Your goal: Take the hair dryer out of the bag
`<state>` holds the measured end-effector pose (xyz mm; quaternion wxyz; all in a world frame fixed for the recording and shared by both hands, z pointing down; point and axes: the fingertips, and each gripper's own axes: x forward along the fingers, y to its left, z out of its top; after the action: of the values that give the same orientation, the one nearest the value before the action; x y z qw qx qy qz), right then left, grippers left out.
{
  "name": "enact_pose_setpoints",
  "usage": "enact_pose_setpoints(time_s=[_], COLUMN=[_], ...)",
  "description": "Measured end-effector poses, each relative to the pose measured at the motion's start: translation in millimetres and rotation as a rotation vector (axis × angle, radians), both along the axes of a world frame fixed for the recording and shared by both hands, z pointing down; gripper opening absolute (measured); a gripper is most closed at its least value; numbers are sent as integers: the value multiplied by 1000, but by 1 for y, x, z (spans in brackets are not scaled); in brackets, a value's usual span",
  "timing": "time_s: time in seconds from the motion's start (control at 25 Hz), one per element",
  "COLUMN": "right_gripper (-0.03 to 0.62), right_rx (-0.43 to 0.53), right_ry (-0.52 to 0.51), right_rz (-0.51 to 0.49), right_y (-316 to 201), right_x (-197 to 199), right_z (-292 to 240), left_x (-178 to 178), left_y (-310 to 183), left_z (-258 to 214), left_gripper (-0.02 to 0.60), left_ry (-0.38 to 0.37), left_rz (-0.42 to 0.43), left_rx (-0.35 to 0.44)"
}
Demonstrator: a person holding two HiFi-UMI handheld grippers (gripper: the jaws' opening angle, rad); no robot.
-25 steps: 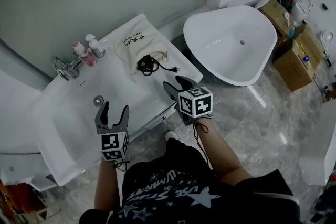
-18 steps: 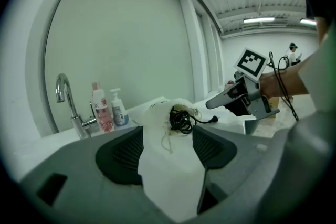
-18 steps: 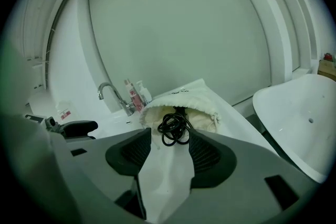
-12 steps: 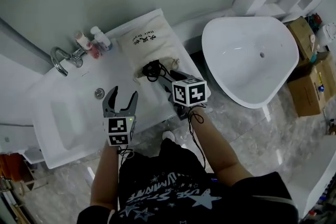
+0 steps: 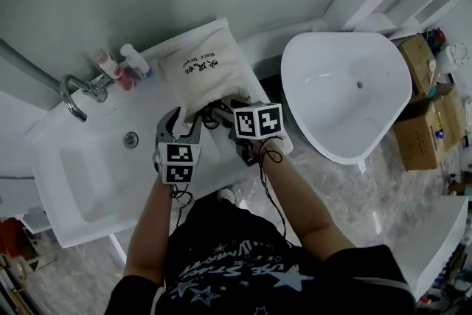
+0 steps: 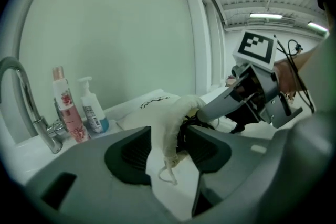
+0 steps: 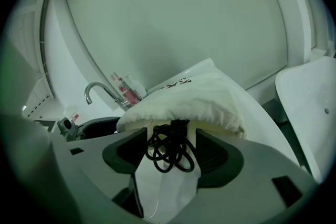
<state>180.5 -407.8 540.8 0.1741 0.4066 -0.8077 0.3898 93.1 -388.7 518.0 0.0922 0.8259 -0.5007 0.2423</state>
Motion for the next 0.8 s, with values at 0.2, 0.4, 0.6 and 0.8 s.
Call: enact_pose_setpoints(time_s=[0.2, 0.4, 0.6, 0.8], right_gripper=[284, 283, 288, 276], right_rx=[-14, -10, -15, -29], right_ry=[32, 98, 149, 223], right_rz=[-13, -40, -45, -61], right_y=[-18, -36, -57, -76], right_x=[-7, -16, -26, -34], right_z=[4, 11, 17, 29], left_x=[1, 1, -1, -1], left_y=[-15, -24, -27, -29], left_z=[-1, -8, -9, -11], left_gripper=[77, 57, 54, 54], left_ry=[29, 65, 109, 145], left_rz=[52, 85, 110, 120], left_rx=[-36, -41, -48, -45])
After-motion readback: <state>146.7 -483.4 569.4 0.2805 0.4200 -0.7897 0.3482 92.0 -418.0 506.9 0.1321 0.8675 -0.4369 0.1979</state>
